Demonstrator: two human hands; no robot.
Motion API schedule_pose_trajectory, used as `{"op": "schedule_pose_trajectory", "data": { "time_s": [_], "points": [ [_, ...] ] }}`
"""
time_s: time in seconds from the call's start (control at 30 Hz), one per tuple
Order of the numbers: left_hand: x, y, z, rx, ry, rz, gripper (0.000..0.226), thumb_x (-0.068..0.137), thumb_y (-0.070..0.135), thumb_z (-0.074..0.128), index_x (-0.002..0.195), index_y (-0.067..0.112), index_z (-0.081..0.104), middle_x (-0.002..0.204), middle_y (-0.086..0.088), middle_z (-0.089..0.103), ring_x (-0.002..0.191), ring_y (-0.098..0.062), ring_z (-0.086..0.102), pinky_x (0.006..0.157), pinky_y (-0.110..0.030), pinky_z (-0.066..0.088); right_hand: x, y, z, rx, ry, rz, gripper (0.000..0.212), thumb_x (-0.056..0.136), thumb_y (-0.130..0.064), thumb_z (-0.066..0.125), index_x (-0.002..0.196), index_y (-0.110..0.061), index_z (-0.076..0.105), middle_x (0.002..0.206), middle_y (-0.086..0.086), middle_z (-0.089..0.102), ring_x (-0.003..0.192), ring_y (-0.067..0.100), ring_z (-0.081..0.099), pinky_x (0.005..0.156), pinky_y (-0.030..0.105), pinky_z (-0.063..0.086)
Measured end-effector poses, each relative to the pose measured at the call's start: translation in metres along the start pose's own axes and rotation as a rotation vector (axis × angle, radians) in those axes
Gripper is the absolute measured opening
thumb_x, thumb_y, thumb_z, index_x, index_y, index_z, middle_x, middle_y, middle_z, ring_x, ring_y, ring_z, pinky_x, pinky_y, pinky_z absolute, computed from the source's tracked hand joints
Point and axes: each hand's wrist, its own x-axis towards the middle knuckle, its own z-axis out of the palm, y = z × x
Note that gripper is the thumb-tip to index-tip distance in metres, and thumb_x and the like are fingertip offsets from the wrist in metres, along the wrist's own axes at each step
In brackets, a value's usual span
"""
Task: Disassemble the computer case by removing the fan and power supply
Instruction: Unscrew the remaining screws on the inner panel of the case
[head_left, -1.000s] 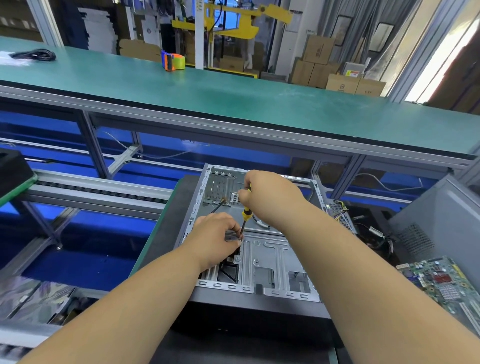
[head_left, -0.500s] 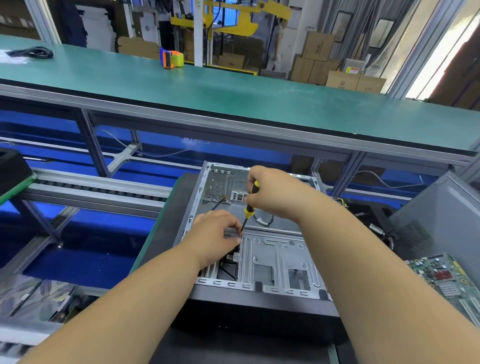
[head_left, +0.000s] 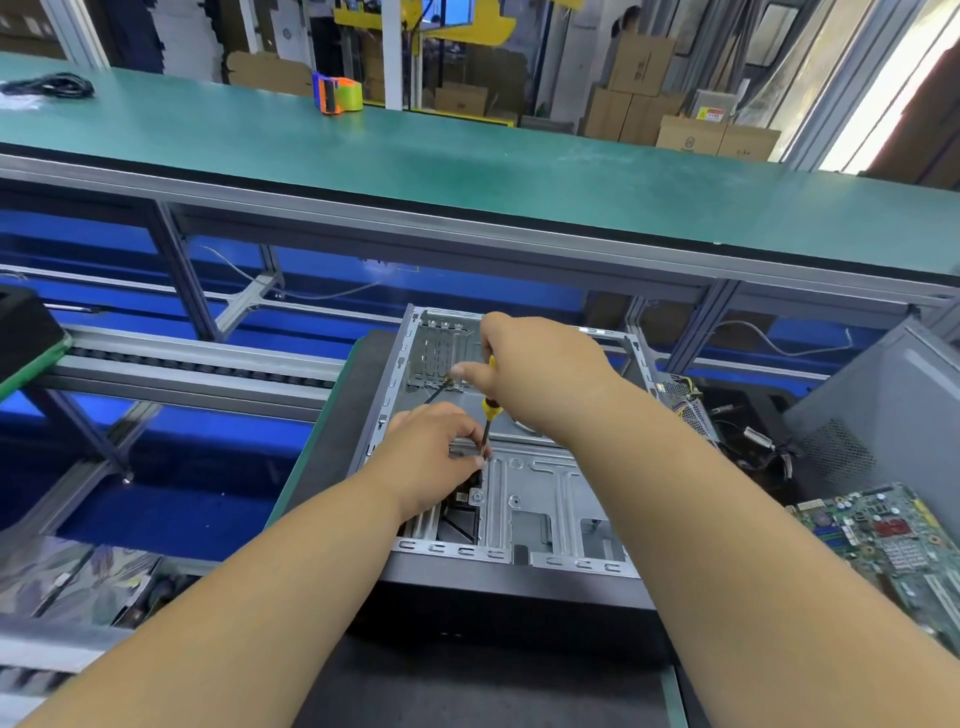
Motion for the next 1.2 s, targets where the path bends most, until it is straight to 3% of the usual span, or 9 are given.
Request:
{"op": "schedule_pose_trajectory", "data": {
  "time_s": [0.07, 0.17, 0.33, 0.57, 0.7, 0.83, 1.03, 1.2],
  "points": [
    [0.0, 0.0, 0.0, 0.007, -0.005, -0.003, 0.006, 0.087, 0.034, 0.067, 0.093, 0.036, 0.068, 0.109, 0.017, 0.057, 0.116, -0.009, 0.046, 0.107, -0.034, 0.026, 0.002, -0.001, 0.001, -0.016, -0.006, 0.003, 0.039, 0.093, -0.059, 0.051, 0.091, -0.022, 0.039, 0.071, -0.006, 0.045, 0.073, 0.022, 0.046, 0.049, 0.031, 0.023],
    [0.0, 0.001, 0.0, 0.01, -0.012, -0.011, 0.006, 0.087, 0.033, 0.067, 0.092, 0.037, 0.067, 0.109, 0.018, 0.057, 0.116, -0.009, 0.046, 0.108, -0.035, 0.026, 0.002, 0.0, 0.004, 0.035, 0.003, -0.019, 0.032, 0.096, -0.043, 0.057, 0.097, -0.02, 0.036, 0.071, -0.003, 0.046, 0.071, 0.024, 0.047, 0.048, 0.031, 0.025],
    [0.0, -0.001, 0.0, 0.006, -0.015, -0.011, 0.005, 0.088, 0.033, 0.065, 0.092, 0.036, 0.067, 0.11, 0.018, 0.057, 0.116, -0.008, 0.045, 0.107, -0.033, 0.024, 0.0, 0.003, 0.002, 0.195, -0.05, -0.029, 0.024, 0.092, -0.026, 0.063, 0.098, -0.017, 0.042, 0.075, -0.001, 0.051, 0.059, 0.013, 0.043, 0.049, 0.031, 0.027],
    [-0.001, 0.001, -0.003, 0.004, -0.024, -0.001, 0.008, 0.088, 0.031, 0.065, 0.089, 0.039, 0.067, 0.108, 0.017, 0.058, 0.114, -0.007, 0.046, 0.105, -0.032, 0.025, -0.003, 0.004, -0.002, 0.301, -0.084, 0.024, 0.015, 0.085, -0.016, 0.066, 0.093, -0.021, 0.054, 0.087, -0.003, 0.061, 0.072, 0.016, 0.055, 0.056, 0.028, 0.044],
    [-0.002, 0.004, -0.005, -0.045, -0.008, -0.003, 0.014, 0.086, 0.028, 0.07, 0.082, 0.041, 0.067, 0.108, 0.016, 0.061, 0.115, -0.008, 0.049, 0.108, -0.037, 0.029, -0.006, 0.007, -0.001, 0.288, -0.028, 0.075, 0.017, 0.085, -0.018, 0.066, 0.096, -0.017, 0.053, 0.086, 0.001, 0.06, 0.077, 0.02, 0.057, 0.063, 0.033, 0.047],
    [-0.003, 0.008, -0.003, -0.063, 0.028, -0.018, 0.01, 0.084, 0.026, 0.073, 0.082, 0.034, 0.07, 0.108, 0.015, 0.061, 0.111, -0.012, 0.053, 0.106, -0.039, 0.035, -0.01, 0.01, 0.0, 0.281, 0.022, 0.089, 0.024, 0.084, -0.028, 0.07, 0.086, -0.018, 0.048, 0.078, -0.002, 0.054, 0.07, 0.016, 0.051, 0.055, 0.03, 0.038],
    [-0.001, 0.012, 0.001, 0.117, 0.079, 0.001, 0.004, 0.085, 0.033, 0.073, 0.088, 0.031, 0.071, 0.11, 0.018, 0.058, 0.11, -0.011, 0.049, 0.104, -0.038, 0.035, -0.018, 0.016, 0.004, 0.34, 0.023, 0.115, 0.034, 0.089, -0.045, 0.066, 0.091, -0.013, 0.055, 0.08, 0.004, 0.06, 0.072, 0.021, 0.053, 0.063, 0.035, 0.044],
    [-0.001, 0.014, 0.0, 0.144, 0.075, 0.027, 0.006, 0.087, 0.033, 0.071, 0.086, 0.033, 0.065, 0.106, 0.018, 0.055, 0.106, -0.01, 0.048, 0.104, -0.037, 0.033, -0.02, 0.029, 0.005, 0.411, 0.055, 0.144, 0.03, 0.087, -0.042, 0.069, 0.09, -0.014, 0.058, 0.079, 0.002, 0.062, 0.069, 0.019, 0.054, 0.058, 0.031, 0.041]
  ]
}}
